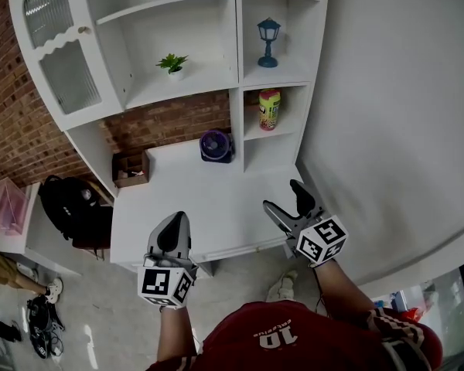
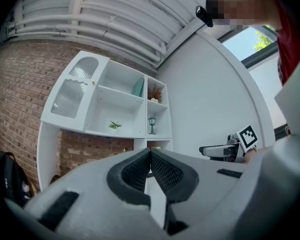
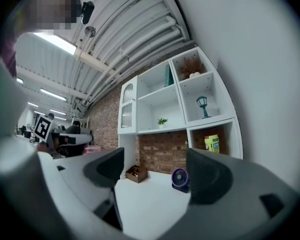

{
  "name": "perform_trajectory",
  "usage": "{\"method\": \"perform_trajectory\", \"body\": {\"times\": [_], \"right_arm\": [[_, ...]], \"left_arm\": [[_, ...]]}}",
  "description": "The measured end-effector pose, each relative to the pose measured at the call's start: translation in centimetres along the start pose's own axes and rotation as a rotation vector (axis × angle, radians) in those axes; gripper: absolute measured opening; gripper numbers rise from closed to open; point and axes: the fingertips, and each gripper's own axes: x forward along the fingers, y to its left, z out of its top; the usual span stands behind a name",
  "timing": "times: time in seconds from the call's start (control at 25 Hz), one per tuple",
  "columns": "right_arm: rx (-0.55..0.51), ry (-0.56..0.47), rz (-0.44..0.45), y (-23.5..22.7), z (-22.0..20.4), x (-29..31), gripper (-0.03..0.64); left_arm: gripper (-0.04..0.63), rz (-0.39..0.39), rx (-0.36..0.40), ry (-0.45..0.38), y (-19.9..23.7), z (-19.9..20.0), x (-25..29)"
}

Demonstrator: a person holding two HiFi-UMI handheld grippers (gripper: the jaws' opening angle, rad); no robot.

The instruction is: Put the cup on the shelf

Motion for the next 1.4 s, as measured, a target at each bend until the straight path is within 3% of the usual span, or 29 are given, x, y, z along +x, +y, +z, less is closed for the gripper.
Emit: {"method": "perform_trajectory", "body": {"times": [0.16,0.56,0.84,1.4], "right_arm": [[0.033,-0.016,0.014,0.6,0.8,-0.5,0.34],[-0.002,-0.036,0.036,1.3,2.9,-2.0,0.205],[-0.044,0.024,-0.018,0.4,2.7,-2.4,0.073],[-0.058,-0.011,-0.042,-1.4,4.5,-2.7,0.025]], "left_arm": [[-0.002,-0.009,0.007,-0.026,-0.4,1.2,-0.1],[-0.002,-0.023,-0.01,-0.049,-0.8,1.9,-0.3],[-0.002,-0.038,-0.045,-0.078,-0.8,2.0,-0.2],[-0.002,-0.058,-0.015,-0.085,-2.0,2.7,1.7]]}}
